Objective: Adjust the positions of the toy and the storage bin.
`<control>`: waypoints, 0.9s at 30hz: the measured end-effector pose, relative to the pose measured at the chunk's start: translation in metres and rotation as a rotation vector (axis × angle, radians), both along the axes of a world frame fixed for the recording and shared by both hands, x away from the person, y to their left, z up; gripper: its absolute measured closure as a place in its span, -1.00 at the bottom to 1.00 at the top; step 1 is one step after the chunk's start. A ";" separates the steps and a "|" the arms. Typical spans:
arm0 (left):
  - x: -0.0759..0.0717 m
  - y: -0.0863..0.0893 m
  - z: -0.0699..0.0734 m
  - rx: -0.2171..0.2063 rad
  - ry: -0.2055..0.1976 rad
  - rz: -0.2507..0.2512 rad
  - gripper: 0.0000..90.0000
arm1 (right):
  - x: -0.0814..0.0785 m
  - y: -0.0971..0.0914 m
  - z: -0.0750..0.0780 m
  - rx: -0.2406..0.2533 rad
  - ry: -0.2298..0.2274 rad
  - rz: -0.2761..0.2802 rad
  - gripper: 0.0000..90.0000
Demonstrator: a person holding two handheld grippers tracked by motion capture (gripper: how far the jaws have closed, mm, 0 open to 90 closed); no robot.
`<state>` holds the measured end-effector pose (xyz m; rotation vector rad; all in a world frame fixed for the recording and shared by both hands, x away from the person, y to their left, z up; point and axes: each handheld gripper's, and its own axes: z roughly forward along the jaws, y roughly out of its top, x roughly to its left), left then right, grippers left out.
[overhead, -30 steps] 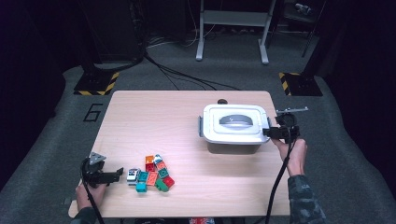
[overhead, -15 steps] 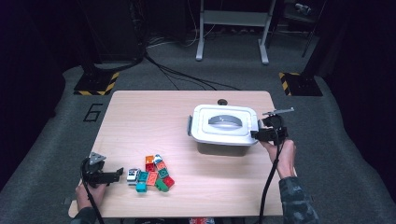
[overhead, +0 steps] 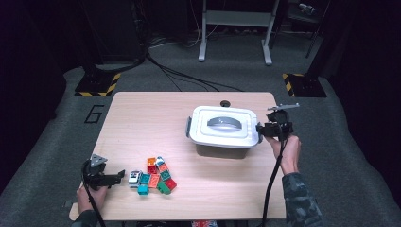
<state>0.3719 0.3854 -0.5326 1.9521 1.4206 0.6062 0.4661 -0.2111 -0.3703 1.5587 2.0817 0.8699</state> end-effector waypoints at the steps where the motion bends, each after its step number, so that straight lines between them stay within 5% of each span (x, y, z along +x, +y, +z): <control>1: 0.000 0.000 0.000 0.000 0.000 0.000 -0.98 | 0.004 -0.003 -0.001 -0.002 -0.008 -0.001 0.36; 16: 0.000 0.000 0.000 0.000 0.000 0.000 -0.98 | 0.037 -0.016 -0.032 0.084 0.090 -0.048 0.76; 27: 0.000 0.000 0.000 0.001 -0.001 0.002 -0.98 | 0.025 -0.012 -0.028 0.107 0.114 -0.077 0.86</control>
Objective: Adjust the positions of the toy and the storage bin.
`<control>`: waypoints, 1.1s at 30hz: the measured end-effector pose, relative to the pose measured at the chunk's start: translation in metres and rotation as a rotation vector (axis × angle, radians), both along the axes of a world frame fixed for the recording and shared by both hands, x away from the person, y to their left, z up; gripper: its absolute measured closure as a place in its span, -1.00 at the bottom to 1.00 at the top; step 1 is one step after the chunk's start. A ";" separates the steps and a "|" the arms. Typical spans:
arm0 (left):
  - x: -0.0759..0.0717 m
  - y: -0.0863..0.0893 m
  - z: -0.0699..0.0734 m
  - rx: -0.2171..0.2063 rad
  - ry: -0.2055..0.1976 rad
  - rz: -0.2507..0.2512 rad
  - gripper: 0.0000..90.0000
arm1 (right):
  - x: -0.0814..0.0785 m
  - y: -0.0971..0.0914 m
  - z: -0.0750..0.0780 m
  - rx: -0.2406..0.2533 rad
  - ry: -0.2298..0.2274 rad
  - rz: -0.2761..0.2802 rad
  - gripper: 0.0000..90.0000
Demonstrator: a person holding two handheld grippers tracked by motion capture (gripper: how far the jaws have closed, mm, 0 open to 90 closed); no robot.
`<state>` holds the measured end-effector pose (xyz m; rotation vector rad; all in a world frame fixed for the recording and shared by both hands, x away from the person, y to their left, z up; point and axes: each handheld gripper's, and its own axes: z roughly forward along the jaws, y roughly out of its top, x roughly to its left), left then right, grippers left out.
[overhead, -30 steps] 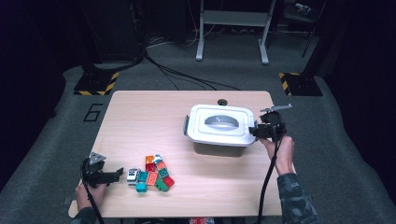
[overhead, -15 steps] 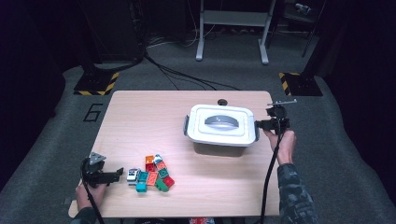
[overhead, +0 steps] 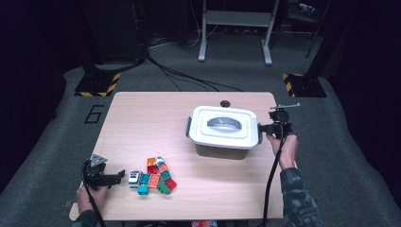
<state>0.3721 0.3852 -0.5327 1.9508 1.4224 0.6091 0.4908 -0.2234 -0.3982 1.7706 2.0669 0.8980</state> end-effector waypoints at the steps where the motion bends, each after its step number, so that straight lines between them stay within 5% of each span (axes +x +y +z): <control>1: 0.000 0.000 0.001 0.000 0.008 -0.005 -0.98 | -0.001 0.000 0.000 -0.003 0.000 0.000 0.86; 16: 0.000 0.000 0.000 0.000 -0.004 0.002 -0.98 | -0.019 0.011 -0.002 0.002 -0.021 0.033 0.85; 25: 0.000 0.000 0.000 -0.001 0.001 -0.001 -0.98 | -0.028 0.020 0.021 -0.077 -0.155 0.151 0.17; 33: 0.000 0.000 0.000 -0.001 -0.002 0.000 -0.98 | -0.023 0.058 0.027 -0.098 -0.168 0.339 -0.23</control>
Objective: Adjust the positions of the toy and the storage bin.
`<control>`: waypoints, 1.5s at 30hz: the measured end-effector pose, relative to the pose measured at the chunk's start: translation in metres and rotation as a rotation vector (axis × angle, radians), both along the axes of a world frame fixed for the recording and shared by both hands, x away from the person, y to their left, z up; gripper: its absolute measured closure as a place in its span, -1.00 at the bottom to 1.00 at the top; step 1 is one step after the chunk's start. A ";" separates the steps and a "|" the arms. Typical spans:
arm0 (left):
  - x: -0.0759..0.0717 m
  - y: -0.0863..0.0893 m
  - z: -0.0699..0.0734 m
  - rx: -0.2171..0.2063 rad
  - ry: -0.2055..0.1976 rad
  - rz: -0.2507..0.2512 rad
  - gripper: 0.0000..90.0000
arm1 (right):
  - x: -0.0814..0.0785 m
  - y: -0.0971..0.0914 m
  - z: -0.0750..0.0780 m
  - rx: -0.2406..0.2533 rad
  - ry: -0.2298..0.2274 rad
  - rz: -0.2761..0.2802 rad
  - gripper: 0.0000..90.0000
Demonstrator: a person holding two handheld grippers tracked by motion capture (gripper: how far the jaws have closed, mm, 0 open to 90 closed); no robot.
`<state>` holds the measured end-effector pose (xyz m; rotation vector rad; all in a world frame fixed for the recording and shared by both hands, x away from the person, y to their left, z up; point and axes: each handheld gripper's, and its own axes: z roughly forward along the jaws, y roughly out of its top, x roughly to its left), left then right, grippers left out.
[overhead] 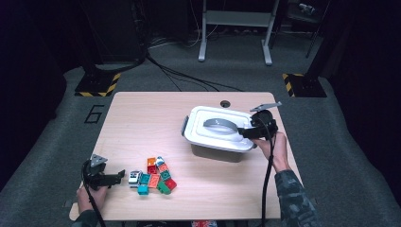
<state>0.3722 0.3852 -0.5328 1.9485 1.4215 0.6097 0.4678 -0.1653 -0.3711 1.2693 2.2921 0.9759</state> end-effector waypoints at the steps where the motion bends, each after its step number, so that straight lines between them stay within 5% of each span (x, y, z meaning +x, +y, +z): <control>1: 0.000 0.000 0.000 0.000 0.001 -0.001 -0.98 | 0.002 0.007 -0.002 -0.017 -0.001 0.034 -0.24; 7: 0.000 0.000 0.000 0.003 0.001 -0.001 -0.98 | 0.012 0.026 -0.008 -0.024 -0.013 0.143 0.00; 11: 0.000 0.000 0.000 0.003 0.002 -0.003 -0.98 | 0.015 0.032 -0.010 -0.033 -0.019 0.149 0.18; 18: 0.000 0.000 0.000 0.001 -0.003 -0.002 -0.98 | 0.008 0.039 -0.010 -0.048 -0.006 0.152 0.25; 24: 0.000 0.000 0.000 0.000 0.000 -0.004 -0.98 | -0.004 0.050 -0.010 -0.063 -0.003 0.102 0.29; 31: 0.000 0.000 0.000 -0.001 -0.004 -0.002 -0.98 | 0.003 0.054 -0.002 -0.047 -0.017 0.195 0.14; 37: 0.000 0.000 0.000 0.001 -0.003 -0.002 -0.98 | 0.012 0.079 0.011 -0.103 -0.066 0.307 0.11; 40: 0.000 0.000 0.000 0.000 -0.001 -0.004 -0.98 | 0.014 0.093 0.013 -0.187 -0.091 0.358 0.12; 45: 0.000 0.000 0.000 0.001 0.003 -0.006 -0.98 | 0.019 0.102 0.010 -0.239 -0.088 0.355 0.30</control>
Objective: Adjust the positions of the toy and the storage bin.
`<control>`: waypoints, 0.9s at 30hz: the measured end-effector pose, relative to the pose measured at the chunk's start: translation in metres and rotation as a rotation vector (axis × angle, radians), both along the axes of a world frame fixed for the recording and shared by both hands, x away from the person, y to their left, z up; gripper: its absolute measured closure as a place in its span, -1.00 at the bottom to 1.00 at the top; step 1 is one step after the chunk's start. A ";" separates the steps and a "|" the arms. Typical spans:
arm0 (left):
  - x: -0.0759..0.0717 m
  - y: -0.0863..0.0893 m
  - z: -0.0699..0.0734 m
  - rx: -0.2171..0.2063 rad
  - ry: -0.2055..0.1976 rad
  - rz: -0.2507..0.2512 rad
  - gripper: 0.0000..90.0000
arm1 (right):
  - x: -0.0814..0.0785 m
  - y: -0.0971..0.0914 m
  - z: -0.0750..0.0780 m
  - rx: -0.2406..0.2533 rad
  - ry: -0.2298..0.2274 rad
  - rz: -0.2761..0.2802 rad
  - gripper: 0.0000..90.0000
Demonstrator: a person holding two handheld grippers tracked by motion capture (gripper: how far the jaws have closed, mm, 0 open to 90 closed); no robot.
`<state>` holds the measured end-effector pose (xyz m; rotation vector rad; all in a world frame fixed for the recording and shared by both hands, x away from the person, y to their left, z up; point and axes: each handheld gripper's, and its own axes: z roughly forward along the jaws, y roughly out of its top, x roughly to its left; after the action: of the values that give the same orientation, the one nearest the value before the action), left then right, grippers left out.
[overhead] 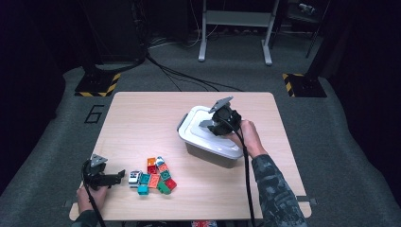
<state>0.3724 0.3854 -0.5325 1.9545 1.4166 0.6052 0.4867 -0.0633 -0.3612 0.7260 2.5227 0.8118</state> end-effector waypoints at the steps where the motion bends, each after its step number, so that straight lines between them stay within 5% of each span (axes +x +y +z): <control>1: 0.000 0.000 0.000 -0.001 -0.003 0.002 -0.98 | 0.001 0.000 0.000 0.012 0.015 -0.010 0.30; 16: 0.000 0.000 0.000 0.001 -0.003 0.004 -0.98 | -0.001 0.006 -0.003 0.111 0.073 -0.065 0.48; 27: 0.000 0.000 0.000 0.000 -0.003 0.005 -0.98 | -0.001 0.021 -0.007 0.242 0.170 -0.208 0.49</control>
<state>0.3722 0.3850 -0.5328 1.9505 1.4201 0.6100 0.4853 -0.0422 -0.3677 1.1605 2.4633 1.0294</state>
